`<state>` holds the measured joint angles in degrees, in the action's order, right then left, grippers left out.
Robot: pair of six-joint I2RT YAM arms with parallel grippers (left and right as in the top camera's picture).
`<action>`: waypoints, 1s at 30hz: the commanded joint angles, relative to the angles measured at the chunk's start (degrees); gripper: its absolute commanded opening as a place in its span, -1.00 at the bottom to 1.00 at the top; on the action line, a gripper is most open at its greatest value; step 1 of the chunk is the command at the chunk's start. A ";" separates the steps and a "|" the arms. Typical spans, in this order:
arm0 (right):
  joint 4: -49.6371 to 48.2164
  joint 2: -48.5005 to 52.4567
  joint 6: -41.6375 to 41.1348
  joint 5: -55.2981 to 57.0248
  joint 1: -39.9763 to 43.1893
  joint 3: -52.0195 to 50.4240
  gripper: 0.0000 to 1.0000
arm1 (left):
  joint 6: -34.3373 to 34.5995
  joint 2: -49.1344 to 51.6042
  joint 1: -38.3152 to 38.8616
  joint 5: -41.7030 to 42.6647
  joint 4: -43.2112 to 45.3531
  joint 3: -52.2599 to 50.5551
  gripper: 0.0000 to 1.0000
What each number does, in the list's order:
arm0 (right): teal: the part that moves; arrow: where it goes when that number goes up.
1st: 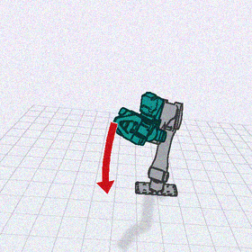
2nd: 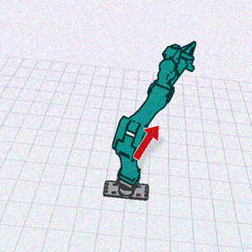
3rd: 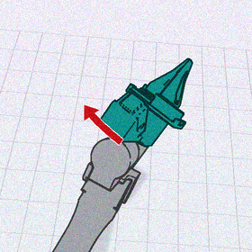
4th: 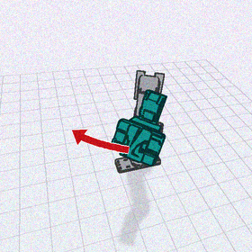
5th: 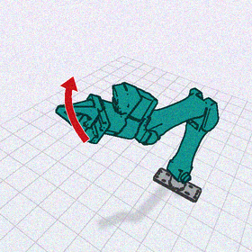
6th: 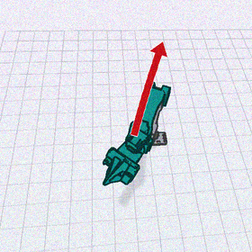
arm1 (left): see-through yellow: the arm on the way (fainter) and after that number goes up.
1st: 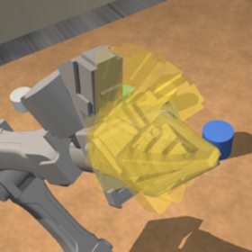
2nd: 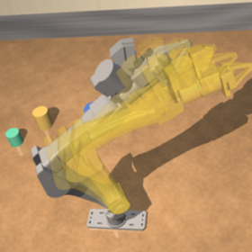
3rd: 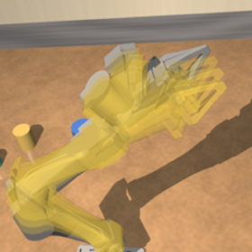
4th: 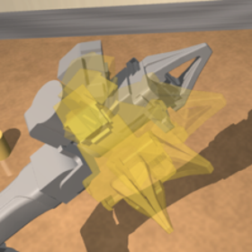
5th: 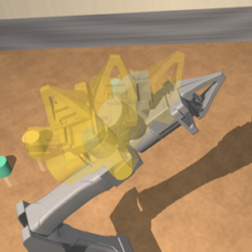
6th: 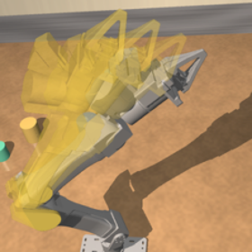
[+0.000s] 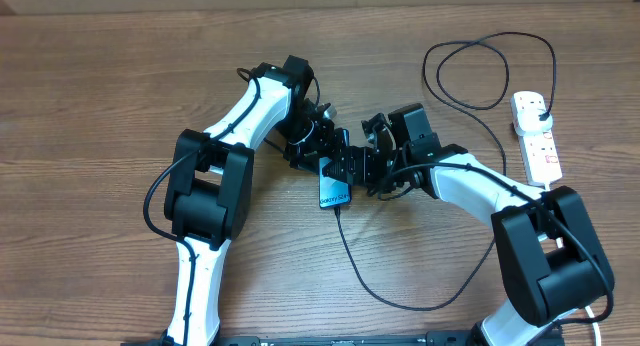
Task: Plug charger to phone and switch on socket
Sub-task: 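Grasp the phone's side with the right gripper and raise it upright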
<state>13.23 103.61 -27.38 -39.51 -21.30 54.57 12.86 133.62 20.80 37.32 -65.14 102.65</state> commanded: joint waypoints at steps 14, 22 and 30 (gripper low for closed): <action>-1.18 0.98 -2.89 2.56 -2.75 -0.20 -0.13 | -4.09 5.77 2.64 1.18 -0.44 -3.41 0.14; -1.18 0.98 -2.89 2.56 -2.75 -0.20 -0.28 | -4.09 5.77 2.64 1.07 -0.42 -3.41 0.66; -1.18 0.98 -2.89 2.56 -2.75 -0.20 -0.66 | -4.04 5.77 2.64 0.59 1.09 -3.41 1.00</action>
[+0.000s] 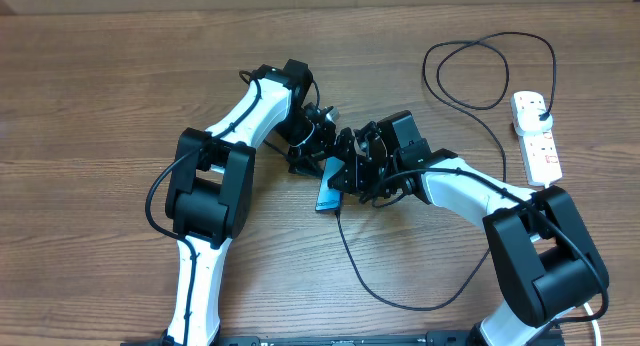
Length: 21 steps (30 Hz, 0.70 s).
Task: Plug charger to phone and switch on socket
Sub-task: 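Grasp the phone's side with the right gripper and raise it upright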
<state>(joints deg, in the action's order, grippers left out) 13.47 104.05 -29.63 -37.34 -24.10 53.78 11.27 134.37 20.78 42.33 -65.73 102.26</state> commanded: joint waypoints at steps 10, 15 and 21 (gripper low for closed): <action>-1.40 0.55 -0.63 0.42 0.04 0.59 -0.82 | -2.47 5.03 2.67 -4.44 1.95 -3.02 1.00; -1.20 0.55 -0.63 0.33 0.07 0.61 -0.93 | -2.49 5.03 2.67 -4.35 1.86 -3.02 0.80; -1.79 -0.66 -0.39 -4.46 3.02 0.61 -0.93 | -7.17 3.74 0.17 5.73 1.46 -2.97 0.70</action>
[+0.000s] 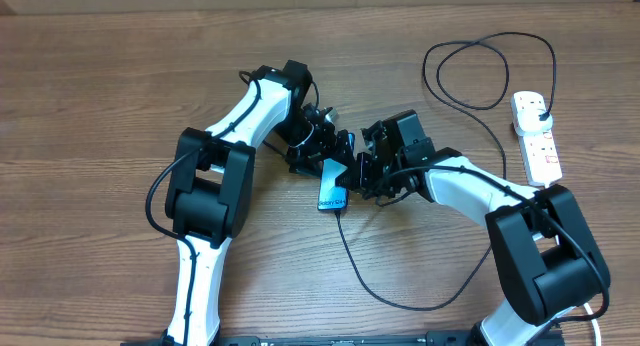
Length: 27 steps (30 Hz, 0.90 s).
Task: Plug charger to phone and switch on socket
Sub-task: 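Grasp the phone's side with the right gripper and raise it upright, then hold the phone upright between both grippers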
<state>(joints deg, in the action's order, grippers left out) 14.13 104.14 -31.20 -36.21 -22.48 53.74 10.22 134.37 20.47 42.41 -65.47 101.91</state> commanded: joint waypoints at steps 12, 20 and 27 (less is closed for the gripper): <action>-12.11 -0.96 -4.04 -20.94 5.25 0.66 -0.93 | -28.44 -3.08 -4.00 40.30 -1.77 -2.62 0.46; -14.78 -0.96 -5.53 -20.92 6.01 0.66 -0.93 | -28.46 -10.51 -4.17 42.84 -1.66 -2.62 0.29; -20.61 -0.94 -7.43 -24.81 8.00 0.66 -0.93 | -28.20 -16.68 -6.21 43.41 -1.62 -2.62 0.25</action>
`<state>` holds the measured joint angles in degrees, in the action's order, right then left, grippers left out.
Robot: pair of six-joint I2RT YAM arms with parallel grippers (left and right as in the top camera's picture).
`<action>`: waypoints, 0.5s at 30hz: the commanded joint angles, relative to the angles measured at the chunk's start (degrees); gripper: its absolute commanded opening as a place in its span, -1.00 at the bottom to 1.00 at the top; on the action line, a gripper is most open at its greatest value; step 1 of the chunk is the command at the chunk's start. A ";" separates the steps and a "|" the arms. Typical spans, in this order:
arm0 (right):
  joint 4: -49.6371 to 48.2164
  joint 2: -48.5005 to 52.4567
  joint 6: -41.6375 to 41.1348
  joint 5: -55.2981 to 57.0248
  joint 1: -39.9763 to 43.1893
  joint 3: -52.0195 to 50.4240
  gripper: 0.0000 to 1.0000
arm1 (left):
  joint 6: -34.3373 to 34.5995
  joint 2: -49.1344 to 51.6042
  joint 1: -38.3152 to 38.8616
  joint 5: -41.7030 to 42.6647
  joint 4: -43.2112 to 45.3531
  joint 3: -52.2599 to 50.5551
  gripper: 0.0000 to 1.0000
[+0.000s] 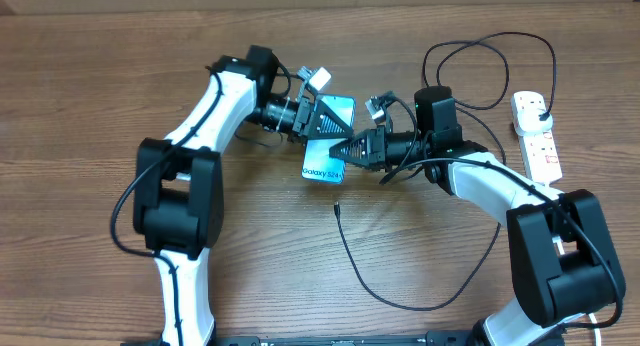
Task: Plug charger to phone and switch on socket
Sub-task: 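Hold the phone upright between both grippers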
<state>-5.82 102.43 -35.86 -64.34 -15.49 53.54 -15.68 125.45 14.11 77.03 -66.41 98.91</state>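
The blue phone [322,170], labelled Galaxy S24, is raised off the table and tilted in the overhead view. My left gripper [330,116] reaches in from the left and grips its upper part. Coming from the right, my right gripper [338,149] has its fingers drawn together to a point against the phone's right edge, with nothing seen between them. The black charger cable's free plug [337,208] lies loose on the table below the phone. Its other end runs to the white socket strip [537,146] at the far right.
The cable [400,301] sweeps in a wide curve across the near table and makes a loop [490,71] at the back right beside the strip. Both arms' bases stand at the near edge.
The left arm has swung up and left, and the phone now sits higher and looks larger. The right gripper has shifted right. The cable plug, then at the phone's lower edge, now lies apart on the table.
At first both grippers crowded the phone at mid table, the cable end at its lower edge. They stayed bunched there through the following two moments with small shifts. Now the phone is lifted in the left gripper and the plug lies free below it.
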 commanded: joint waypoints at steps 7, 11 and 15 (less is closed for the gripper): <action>-3.37 0.74 -2.99 2.64 1.40 0.85 -0.93 | -2.32 -10.62 -1.46 9.77 -0.68 0.37 0.11; -6.25 0.76 -3.21 0.26 1.40 0.85 -0.93 | -2.32 -10.62 -1.51 9.86 -0.63 0.37 0.12; -11.63 0.74 -6.03 -2.49 1.46 0.85 -0.93 | -2.29 -10.62 -2.54 10.95 -0.20 0.37 0.16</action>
<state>-15.79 101.65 -37.89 -70.08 -15.03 55.02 -16.53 119.55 12.34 80.47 -66.26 98.72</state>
